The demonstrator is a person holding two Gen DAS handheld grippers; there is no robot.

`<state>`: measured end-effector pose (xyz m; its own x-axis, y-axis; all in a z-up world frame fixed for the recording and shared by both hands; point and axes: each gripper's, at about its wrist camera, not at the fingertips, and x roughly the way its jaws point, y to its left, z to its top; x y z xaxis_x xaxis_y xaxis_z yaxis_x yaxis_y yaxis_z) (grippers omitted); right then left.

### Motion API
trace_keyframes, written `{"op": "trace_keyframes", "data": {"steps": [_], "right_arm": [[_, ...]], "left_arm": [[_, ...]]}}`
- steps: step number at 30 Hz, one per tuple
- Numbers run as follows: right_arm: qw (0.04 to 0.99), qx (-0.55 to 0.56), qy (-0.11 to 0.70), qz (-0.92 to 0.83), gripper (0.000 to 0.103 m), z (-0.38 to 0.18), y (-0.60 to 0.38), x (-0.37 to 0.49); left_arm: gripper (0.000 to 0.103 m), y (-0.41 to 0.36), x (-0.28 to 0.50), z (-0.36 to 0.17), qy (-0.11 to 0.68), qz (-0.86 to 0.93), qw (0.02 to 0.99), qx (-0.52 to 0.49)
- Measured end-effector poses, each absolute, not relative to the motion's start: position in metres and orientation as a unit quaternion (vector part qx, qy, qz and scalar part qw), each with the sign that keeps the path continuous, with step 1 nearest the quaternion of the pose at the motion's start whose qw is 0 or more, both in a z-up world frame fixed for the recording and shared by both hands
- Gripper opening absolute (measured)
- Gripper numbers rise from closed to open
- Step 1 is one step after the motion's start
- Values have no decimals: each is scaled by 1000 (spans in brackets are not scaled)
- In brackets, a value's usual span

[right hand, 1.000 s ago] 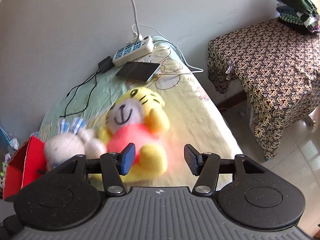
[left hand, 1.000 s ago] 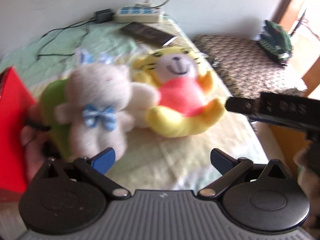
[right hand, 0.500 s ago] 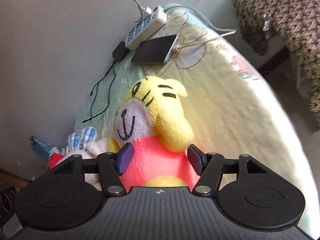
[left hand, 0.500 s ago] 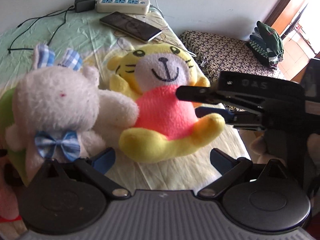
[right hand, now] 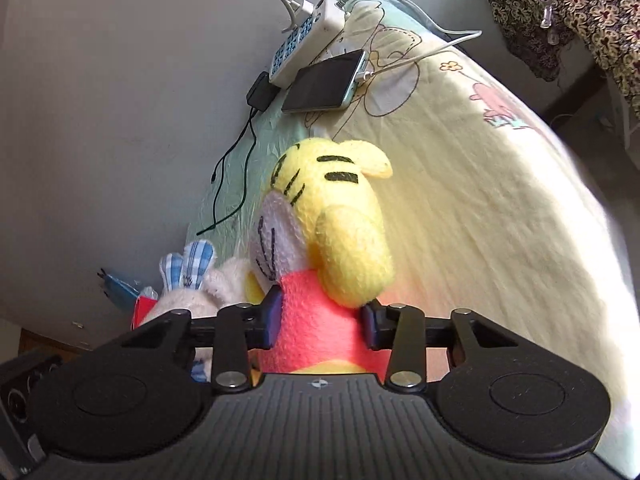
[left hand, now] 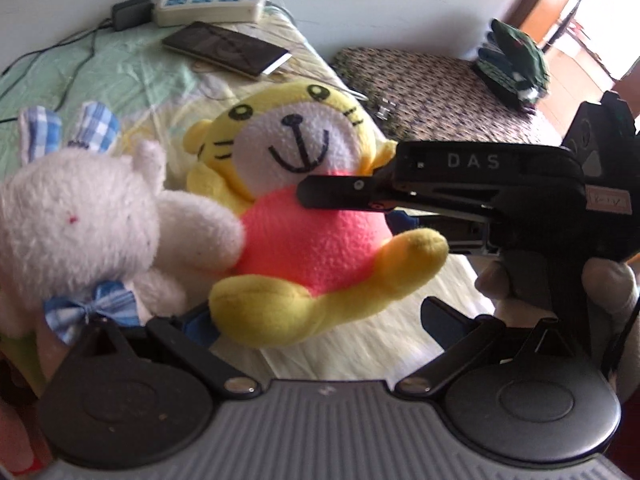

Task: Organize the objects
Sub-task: 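Close the right gripper on the tiger plush and lift it, then carry the tiger plush with the right gripper and lower it into the red box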

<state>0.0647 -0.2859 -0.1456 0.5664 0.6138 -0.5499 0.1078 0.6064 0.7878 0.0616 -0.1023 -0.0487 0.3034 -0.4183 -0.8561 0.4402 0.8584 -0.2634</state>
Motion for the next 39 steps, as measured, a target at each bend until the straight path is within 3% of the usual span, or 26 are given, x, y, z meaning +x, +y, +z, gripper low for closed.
{"op": "trace_keyframes", "data": {"steps": [22, 39], "right_arm": [[795, 370, 462, 133, 40, -113, -292, -42], [830, 337, 376, 237, 40, -25, -205, -56]], "left_arm": [[100, -121, -2, -61, 560, -391, 730, 8], [99, -40, -57, 26, 429, -384, 818, 12]]}}
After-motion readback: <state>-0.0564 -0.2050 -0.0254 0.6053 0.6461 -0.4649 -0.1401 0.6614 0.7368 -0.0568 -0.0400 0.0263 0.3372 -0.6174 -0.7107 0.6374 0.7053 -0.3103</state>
